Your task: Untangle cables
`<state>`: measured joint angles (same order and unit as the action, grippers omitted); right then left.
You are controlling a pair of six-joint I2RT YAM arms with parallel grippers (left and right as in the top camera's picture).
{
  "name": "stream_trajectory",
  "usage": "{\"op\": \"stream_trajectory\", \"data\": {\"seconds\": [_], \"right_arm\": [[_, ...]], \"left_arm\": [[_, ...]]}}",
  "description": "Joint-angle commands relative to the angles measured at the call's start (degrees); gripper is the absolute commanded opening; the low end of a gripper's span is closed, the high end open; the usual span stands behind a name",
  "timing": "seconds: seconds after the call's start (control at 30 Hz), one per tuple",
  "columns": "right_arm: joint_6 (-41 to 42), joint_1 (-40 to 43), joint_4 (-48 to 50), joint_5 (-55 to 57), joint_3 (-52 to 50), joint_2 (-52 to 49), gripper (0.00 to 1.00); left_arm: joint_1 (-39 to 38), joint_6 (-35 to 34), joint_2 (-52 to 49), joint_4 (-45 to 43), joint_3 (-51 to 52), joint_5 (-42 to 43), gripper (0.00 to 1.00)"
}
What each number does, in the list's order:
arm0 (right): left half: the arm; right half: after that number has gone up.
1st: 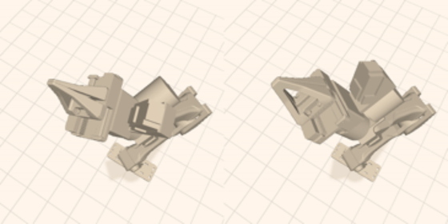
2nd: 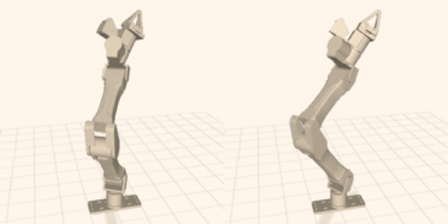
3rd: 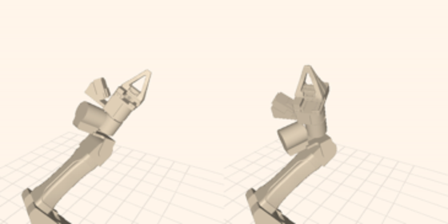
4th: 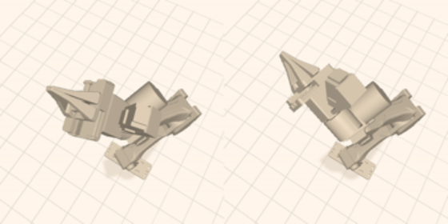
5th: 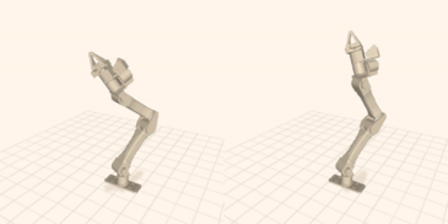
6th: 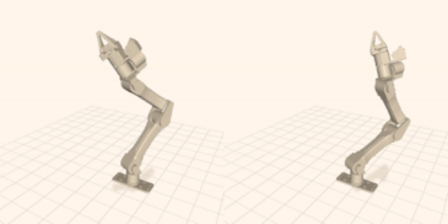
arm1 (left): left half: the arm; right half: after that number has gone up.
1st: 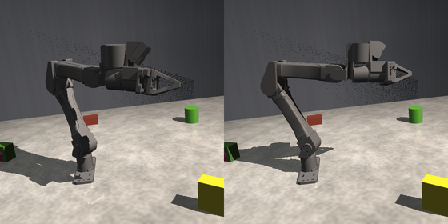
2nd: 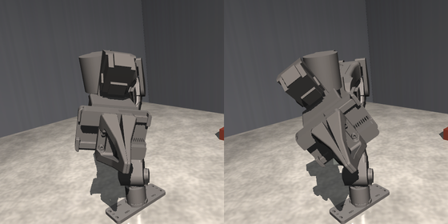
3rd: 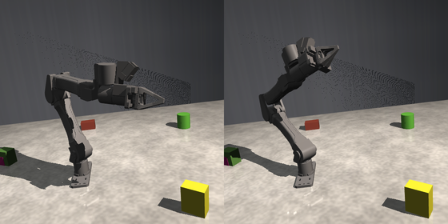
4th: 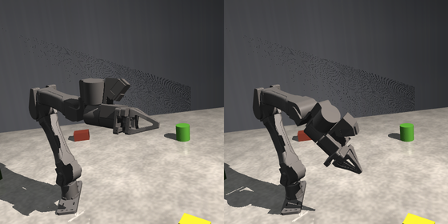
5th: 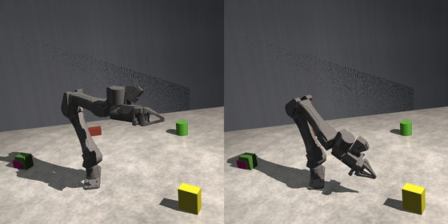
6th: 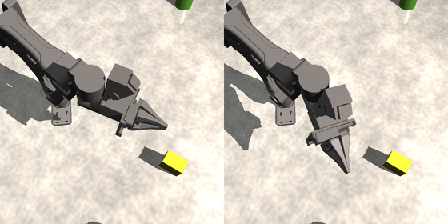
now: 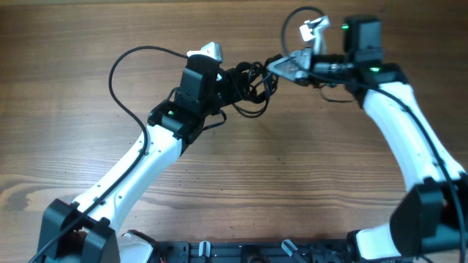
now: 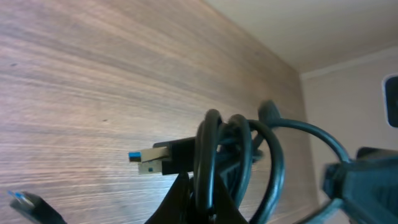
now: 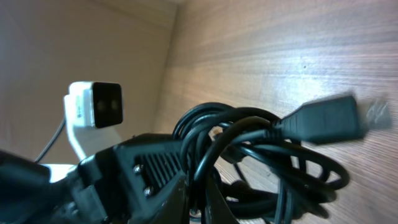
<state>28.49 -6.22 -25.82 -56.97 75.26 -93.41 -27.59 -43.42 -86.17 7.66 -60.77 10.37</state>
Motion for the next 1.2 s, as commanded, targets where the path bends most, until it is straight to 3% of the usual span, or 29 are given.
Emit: {"op": "stream_trajectory", "data": {"seconds": [0.0,0.37,0.47,0.67,0.83,1.03,1.17], "right_arm": [[-4.59,8.02,-1.22,-2.91,1.27,6.51,0.04],[-9.62,25.18,-10.88,2.10,1.27,7.06,0.04],[-11.93,22.53,-11.98,2.10,1.22,7.04,0.06],[-11.61,10.58,-11.06,6.78,1.22,6.95,0.38],[-1.70,1.01,-9.18,13.11,1.22,6.78,0.58],[4.22,-4.35,-2.91,13.51,1.22,5.70,0.59],[5.99,-5.42,-0.15,13.25,1.22,3.56,0.55]], "left_arm": [[1.20,1.14,-1.16,3.72,2.36,-6.62,0.04],[7.41,1.22,-1.16,9.05,2.36,-3.17,0.04],[7.52,7.15,-1.16,4.35,2.36,4.13,0.04],[7.48,9.03,-1.16,-2.05,2.36,11.37,0.04],[7.48,13.07,-1.16,-9.29,2.36,21.73,0.04],[7.48,9.42,-1.16,-12.85,2.36,24.20,0.04],[7.48,8.20,-1.16,-12.85,2.36,25.22,0.04]]}}
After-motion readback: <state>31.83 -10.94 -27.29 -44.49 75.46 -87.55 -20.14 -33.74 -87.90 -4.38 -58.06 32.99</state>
